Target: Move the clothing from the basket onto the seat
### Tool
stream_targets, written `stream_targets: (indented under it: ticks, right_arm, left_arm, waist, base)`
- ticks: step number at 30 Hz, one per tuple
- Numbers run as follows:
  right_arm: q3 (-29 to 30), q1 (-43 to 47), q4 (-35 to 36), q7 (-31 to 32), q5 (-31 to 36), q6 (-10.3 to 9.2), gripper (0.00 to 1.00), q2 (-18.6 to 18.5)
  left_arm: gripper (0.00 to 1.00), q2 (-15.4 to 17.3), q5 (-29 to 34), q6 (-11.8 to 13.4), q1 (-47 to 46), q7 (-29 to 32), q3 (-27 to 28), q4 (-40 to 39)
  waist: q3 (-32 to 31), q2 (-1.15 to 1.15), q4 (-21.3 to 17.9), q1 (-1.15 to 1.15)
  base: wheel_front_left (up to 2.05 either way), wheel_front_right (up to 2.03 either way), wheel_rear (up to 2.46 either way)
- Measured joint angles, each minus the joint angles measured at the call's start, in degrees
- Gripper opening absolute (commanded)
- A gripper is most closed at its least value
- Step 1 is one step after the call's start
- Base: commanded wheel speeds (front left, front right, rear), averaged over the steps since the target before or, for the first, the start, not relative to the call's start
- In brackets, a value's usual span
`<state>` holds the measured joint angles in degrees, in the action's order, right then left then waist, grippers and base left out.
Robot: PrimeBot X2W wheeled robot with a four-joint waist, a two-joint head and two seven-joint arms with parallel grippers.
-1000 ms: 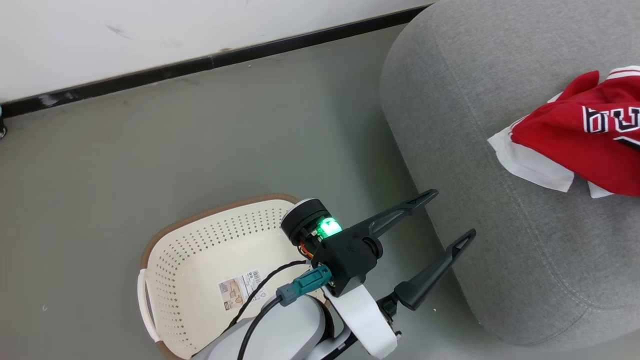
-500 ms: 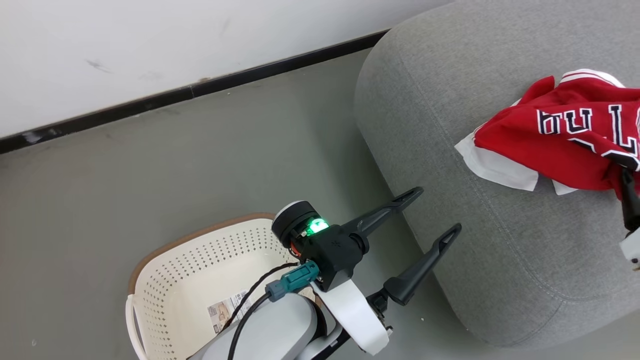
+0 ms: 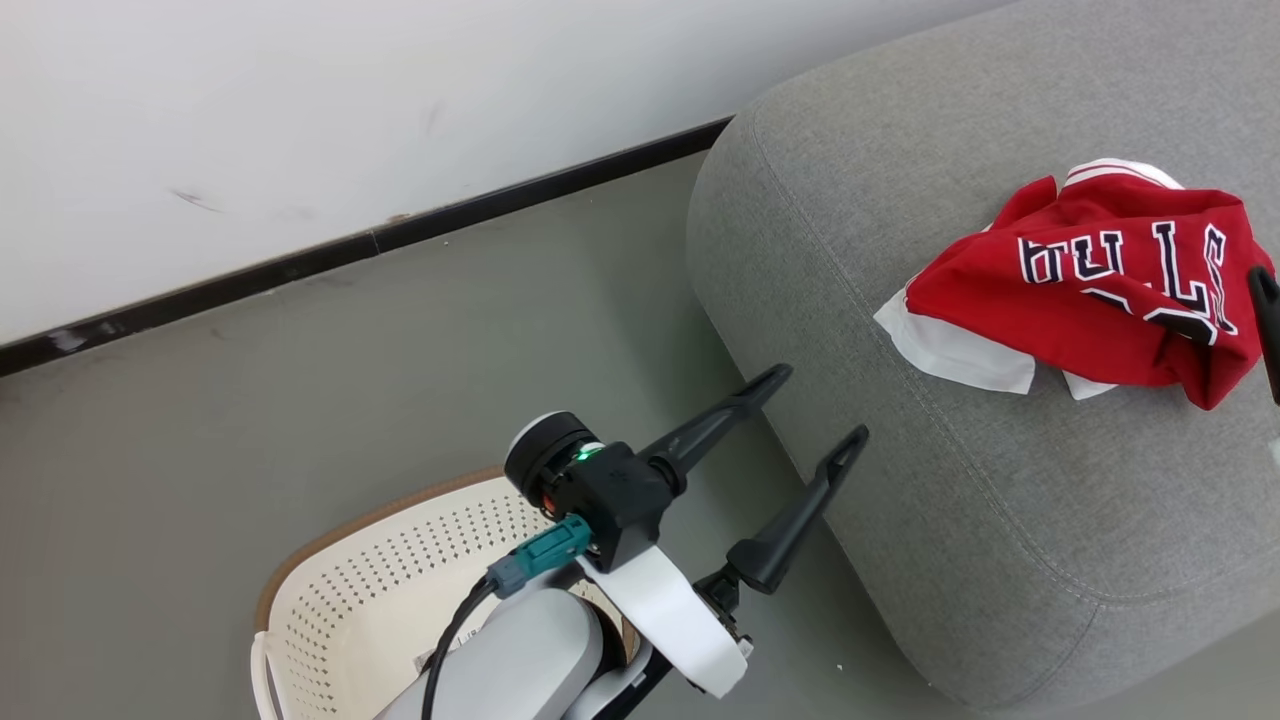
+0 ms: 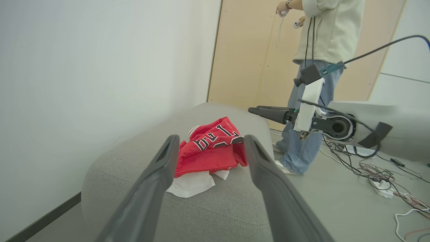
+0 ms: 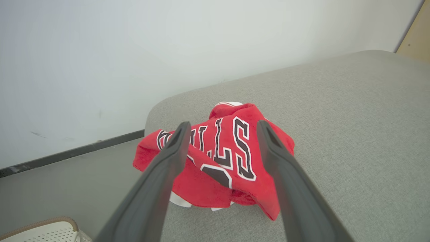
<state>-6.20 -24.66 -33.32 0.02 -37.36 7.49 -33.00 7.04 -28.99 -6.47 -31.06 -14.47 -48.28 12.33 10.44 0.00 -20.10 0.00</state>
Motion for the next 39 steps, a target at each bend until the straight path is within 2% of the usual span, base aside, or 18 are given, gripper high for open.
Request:
stream_targets:
  ticks: [8, 15, 25, 39]
  right_arm:
    - [-1.20, -0.04, 6.91, -0.46, 0.15, 0.00, 1.00, -0.68]
    - [-2.29, -0.05, 11.72, -1.78, 2.40, 0.00, 1.00, 0.49]
    - [-3.85, -0.03, 14.58, -3.63, 5.77, 0.00, 1.00, 4.79]
    - [-1.36, 3.06, 14.04, -7.15, 11.56, 0.00, 1.00, 12.03]
  left_arm:
    - [1.00, 0.02, -0.18, 1.72, 1.89, 0.00, 3.47, -0.56]
    - [1.00, 0.77, -0.15, 3.90, 4.31, 0.00, 7.00, -1.09]
    - [1.00, 1.89, -0.02, 6.57, 8.81, -0.01, 11.80, -1.99]
    - [1.00, 3.09, 0.63, 10.28, 15.96, 0.00, 19.34, -3.38]
  waist:
    - [-1.69, 0.00, 1.05, 0.00]
    - [-3.12, 0.00, 3.26, 0.00]
    - [-5.06, 0.00, 7.42, 0.00]
    - [-7.73, 0.00, 13.74, 0.00]
  base:
    - [0.00, 0.00, 0.00]
    - [0.00, 0.00, 0.00]
    - [0.00, 0.00, 0.00]
    - [0.00, 0.00, 0.00]
